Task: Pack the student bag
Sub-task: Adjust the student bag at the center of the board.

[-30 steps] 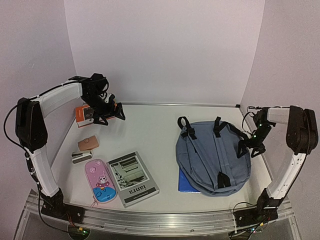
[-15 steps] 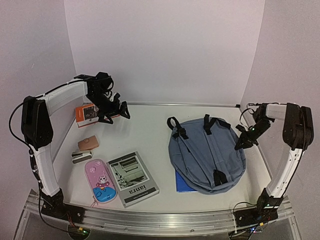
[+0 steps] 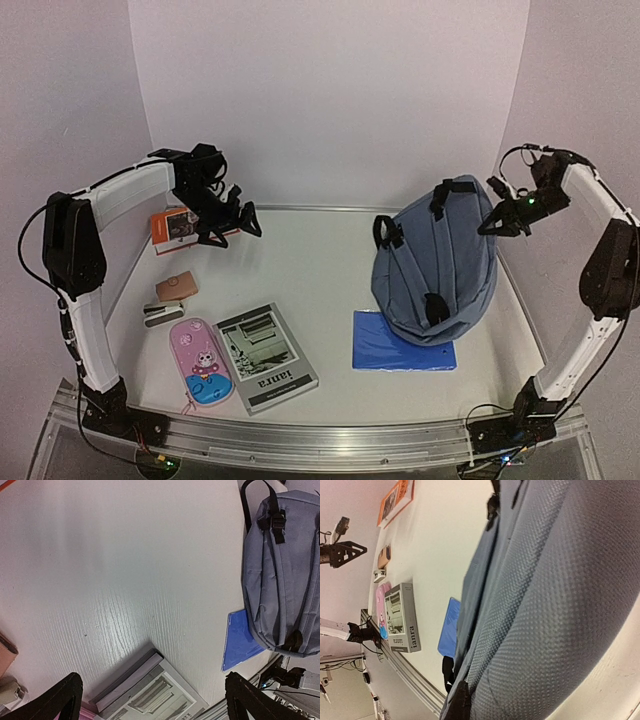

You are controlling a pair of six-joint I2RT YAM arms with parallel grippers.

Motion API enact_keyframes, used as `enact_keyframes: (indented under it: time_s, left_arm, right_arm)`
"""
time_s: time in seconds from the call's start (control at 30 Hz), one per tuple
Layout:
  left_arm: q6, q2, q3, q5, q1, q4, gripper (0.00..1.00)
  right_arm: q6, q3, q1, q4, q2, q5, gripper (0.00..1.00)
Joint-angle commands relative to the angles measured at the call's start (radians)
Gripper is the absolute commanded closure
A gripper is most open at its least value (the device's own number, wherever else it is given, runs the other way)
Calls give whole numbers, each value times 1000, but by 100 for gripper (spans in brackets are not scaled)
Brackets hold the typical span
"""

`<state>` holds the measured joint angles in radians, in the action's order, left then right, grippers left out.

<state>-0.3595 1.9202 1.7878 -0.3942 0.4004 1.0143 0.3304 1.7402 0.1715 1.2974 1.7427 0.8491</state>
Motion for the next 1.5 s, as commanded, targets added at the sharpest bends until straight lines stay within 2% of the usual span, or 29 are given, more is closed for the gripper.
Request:
enact_keyframes:
  time_s: [0.0, 0.1, 0.17, 0.27, 0.4, 0.5, 0.57, 0.67, 0.8, 0.9, 1.07, 1.23, 1.33, 1.4, 1.47]
  left_arm:
    - [8, 21, 74, -26, 0, 10, 0]
    - [5, 36, 93, -32, 1, 10, 0]
    - [-2, 39, 90, -34, 0, -2, 0]
    - [-15, 35, 65, -37, 0, -31, 0]
    - [-33, 25, 26, -49, 0, -74, 0]
    - [-41, 24, 12, -56, 0, -81, 0]
    - [-42, 17, 3, -52, 0, -83, 0]
    - [-46, 1, -17, -47, 0, -91, 0]
    - [-64, -26, -48, -40, 0, -95, 0]
    - [-85, -50, -73, -46, 0, -100, 0]
    - [-120, -89, -127, -40, 0, -114, 0]
    - [-162, -101, -138, -40, 0, -129, 0]
    - [-179, -101, -140, -38, 0, -135, 0]
    - [-191, -101, -143, -37, 1, -138, 0]
    - [-201, -99, -146, -33, 0, -138, 0]
  right_arm:
    - [-96, 264, 1, -55, -85, -18, 100]
    - [-116, 491, 2, -34, -56, -234, 100]
    - [-88, 548, 2, -20, -59, -348, 100]
    - [-11, 524, 2, -23, -97, -526, 100]
    - [52, 396, -4, -71, -144, -642, 100]
    - [57, 285, -36, -84, -136, -638, 100]
    - [56, 177, -52, -113, -134, -576, 100]
    - [36, 38, -102, -134, -104, -455, 100]
    - [-14, -65, -219, -167, -21, -243, 100]
    - [-148, -113, -298, -277, 52, -85, 100]
    - [-429, -172, -424, -555, 182, 37, 100]
    - [-786, -207, -512, -925, 269, 70, 100]
    - [-1120, -208, -545, -1248, 316, 60, 100]
    - [-1281, -181, -562, -1422, 355, 38, 100]
    - [-1381, -147, -573, -1503, 389, 12, 100]
